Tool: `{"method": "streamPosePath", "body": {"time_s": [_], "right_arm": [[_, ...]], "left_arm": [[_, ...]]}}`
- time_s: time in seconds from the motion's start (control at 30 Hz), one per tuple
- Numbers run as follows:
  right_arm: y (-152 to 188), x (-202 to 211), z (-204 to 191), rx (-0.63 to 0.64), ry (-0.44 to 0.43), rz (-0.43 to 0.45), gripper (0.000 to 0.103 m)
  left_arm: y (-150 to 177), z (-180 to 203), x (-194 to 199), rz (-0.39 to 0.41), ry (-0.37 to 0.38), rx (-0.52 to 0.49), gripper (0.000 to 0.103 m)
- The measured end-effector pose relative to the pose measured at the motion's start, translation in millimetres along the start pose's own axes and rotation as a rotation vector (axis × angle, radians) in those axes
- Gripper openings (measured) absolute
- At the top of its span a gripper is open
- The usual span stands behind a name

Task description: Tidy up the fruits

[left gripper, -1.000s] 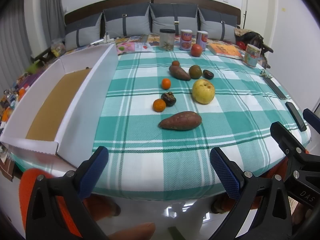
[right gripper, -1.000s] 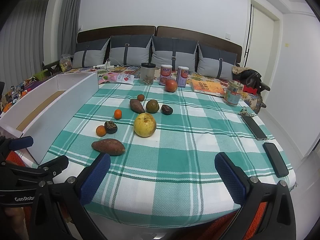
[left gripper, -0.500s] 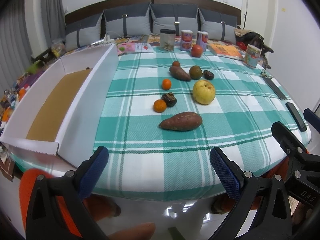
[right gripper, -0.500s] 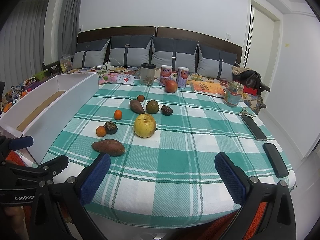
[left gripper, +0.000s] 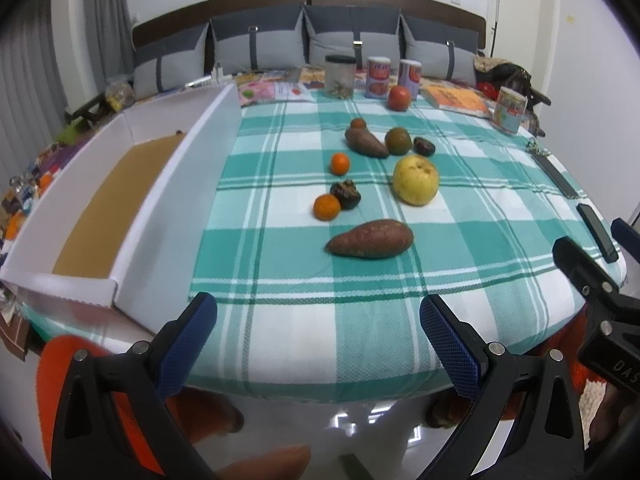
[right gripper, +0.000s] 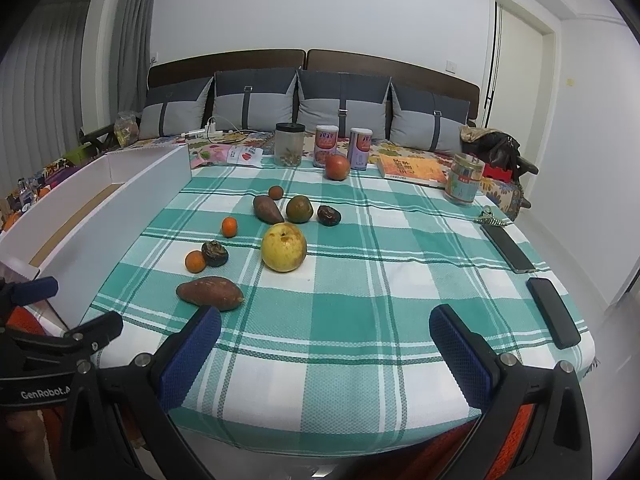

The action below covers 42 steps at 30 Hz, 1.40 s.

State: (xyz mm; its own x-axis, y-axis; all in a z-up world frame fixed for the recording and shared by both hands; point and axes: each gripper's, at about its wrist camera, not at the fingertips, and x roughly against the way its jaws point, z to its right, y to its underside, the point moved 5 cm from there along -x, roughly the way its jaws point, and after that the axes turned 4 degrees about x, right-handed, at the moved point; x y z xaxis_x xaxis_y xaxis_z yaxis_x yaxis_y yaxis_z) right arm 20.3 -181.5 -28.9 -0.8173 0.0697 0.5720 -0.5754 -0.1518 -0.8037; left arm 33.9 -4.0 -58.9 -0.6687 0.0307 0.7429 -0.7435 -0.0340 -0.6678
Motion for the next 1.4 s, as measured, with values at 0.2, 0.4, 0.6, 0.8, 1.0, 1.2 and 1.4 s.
{"method": "streamPosePath", "body": {"time_s": [0.2, 0.4, 0.6, 0.8, 1.0, 1.2, 1.4], "right_arm": [[4.0, -9.9, 9.3, -0.028, 0.018, -0.023, 0.103], [5.5, -26.1, 12.6, -0.017, 0.005, -0.011, 0.103], [23.0, -92.3, 27.1, -0.072, -0.021, -0.174, 0.103], [43.8, -138.8, 28.4, -0.09, -0.07, -0.287, 0.103], [68.5, -152.1, 23.2, -0.065, -0.082, -0.337, 0.103], [69.5, -151.7, 22.3, -0.063, -0.077, -0.308, 0.103], [69.4, -151.1, 22.3, -0.062, -0.083, -0.299, 0.103]], "left_arm": [[4.3, -1.7, -10.0, -0.035, 0.0, 0.014, 0.102], [1.8, 6.1, -32.4, -0.07, 0.01, -0.015, 0.102], [1.5, 18.6, -82.4, -0.123, 0.0, -0.068, 0.102], [6.1, 20.2, -119.1, -0.156, -0.039, -0.09, 0.102], [12.7, 13.9, -123.9, -0.168, 0.006, -0.031, 0.103], [15.3, 14.1, -121.8, -0.142, 0.014, -0.043, 0.103], [-18.4, 25.1, -121.1, -0.208, 0.138, -0.259, 0.102]]}}
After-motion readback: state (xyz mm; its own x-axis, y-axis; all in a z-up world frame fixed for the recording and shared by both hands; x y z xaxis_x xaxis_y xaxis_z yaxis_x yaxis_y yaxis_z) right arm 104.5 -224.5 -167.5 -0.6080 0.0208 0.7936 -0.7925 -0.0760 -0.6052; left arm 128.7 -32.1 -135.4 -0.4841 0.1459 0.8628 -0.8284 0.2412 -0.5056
